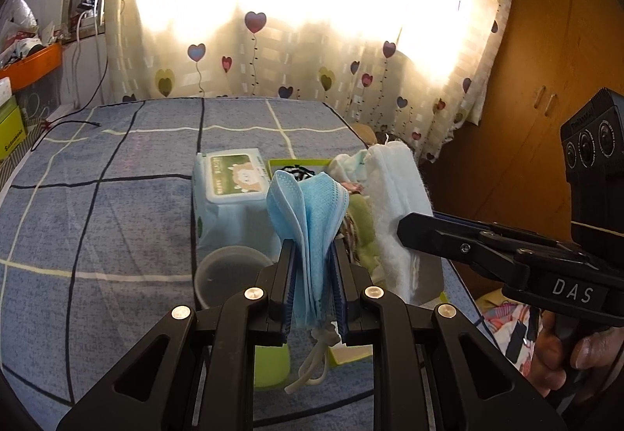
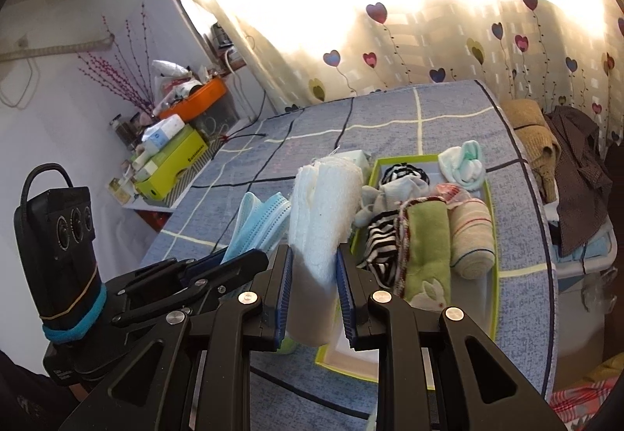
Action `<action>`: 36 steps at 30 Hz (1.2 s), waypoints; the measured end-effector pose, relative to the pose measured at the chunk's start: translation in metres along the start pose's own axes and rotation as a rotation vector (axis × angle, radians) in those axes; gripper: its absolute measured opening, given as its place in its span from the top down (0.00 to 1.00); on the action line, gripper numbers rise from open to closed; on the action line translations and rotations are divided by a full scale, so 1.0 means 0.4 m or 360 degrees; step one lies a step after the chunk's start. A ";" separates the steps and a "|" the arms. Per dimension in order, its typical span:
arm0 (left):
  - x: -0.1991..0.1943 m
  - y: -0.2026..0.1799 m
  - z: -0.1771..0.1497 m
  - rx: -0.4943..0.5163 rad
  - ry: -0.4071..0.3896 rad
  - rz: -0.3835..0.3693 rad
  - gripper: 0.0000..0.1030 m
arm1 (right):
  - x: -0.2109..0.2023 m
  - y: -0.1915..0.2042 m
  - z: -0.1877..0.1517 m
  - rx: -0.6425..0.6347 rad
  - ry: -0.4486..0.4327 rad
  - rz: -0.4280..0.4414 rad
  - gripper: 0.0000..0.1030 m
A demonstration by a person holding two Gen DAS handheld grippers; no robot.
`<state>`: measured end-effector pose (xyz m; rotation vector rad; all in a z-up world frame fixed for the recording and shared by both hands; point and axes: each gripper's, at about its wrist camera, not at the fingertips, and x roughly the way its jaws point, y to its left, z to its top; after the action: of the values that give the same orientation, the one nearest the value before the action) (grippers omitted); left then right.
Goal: Organize soft objects
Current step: 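Carry the blue masks with the left gripper while the right gripper carries the white towel to the tray, then lower the masks and white towel into the tray and open both grippers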
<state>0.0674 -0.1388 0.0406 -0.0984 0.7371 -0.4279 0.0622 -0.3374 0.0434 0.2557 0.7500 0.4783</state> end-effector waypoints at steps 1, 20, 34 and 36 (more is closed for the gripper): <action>0.004 -0.002 -0.001 0.0003 0.0005 -0.0004 0.82 | -0.002 -0.009 -0.002 0.0010 0.0001 -0.0009 0.79; 0.117 -0.070 -0.019 0.0055 0.0164 -0.0094 0.82 | 0.010 -0.136 -0.042 0.0077 0.0065 -0.0180 0.79; 0.206 -0.094 -0.058 0.0072 0.0335 -0.0167 0.82 | 0.085 -0.202 -0.094 0.0014 0.0261 -0.0333 0.78; 0.217 -0.092 -0.063 0.0064 0.0366 -0.0187 0.82 | 0.089 -0.208 -0.099 0.0013 0.0277 -0.0334 0.77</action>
<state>0.0950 -0.2063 -0.0241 -0.0549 0.9514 -0.5720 0.0838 -0.3891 -0.0379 0.1414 0.9381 0.3005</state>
